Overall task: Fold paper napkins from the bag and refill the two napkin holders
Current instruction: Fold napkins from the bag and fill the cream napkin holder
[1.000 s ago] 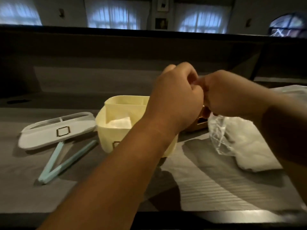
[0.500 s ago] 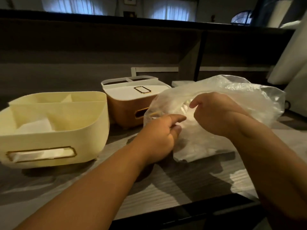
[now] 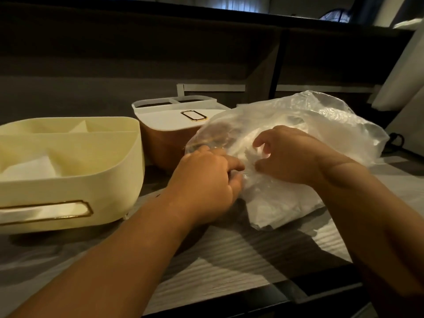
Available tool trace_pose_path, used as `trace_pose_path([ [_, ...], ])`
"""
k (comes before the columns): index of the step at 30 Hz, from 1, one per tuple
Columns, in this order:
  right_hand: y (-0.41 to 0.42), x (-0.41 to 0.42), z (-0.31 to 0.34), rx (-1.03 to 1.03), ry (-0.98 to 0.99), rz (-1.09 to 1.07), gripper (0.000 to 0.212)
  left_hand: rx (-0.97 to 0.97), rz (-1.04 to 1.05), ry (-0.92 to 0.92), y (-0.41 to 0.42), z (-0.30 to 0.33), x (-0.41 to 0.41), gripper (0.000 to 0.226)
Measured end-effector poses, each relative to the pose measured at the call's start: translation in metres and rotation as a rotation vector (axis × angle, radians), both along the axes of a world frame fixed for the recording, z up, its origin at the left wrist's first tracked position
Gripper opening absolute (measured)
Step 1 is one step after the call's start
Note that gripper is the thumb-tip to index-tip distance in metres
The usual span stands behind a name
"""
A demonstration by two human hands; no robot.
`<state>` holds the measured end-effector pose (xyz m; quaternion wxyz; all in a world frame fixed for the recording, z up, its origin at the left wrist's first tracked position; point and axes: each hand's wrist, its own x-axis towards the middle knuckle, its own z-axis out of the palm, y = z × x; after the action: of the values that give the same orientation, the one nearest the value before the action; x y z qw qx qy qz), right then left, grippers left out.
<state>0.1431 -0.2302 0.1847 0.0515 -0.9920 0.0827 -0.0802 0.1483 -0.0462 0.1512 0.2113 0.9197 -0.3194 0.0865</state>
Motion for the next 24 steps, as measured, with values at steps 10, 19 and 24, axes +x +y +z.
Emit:
trace_pose_path([
  [10, 0.025, 0.008, 0.006, -0.449, 0.057, -0.017, 0.030, -0.024, -0.077, -0.012, -0.003, -0.005, 0.001, 0.043],
  [19, 0.021, 0.002, 0.001, -0.260, -0.203, -0.088, 0.027, -0.207, -0.034, 0.024, 0.002, -0.010, 0.008, 0.046],
  [24, 0.020, -0.005, 0.003, -0.216, -0.174, -0.050, 0.029, -0.241, -0.025, 0.061, 0.002, -0.012, 0.010, 0.047],
])
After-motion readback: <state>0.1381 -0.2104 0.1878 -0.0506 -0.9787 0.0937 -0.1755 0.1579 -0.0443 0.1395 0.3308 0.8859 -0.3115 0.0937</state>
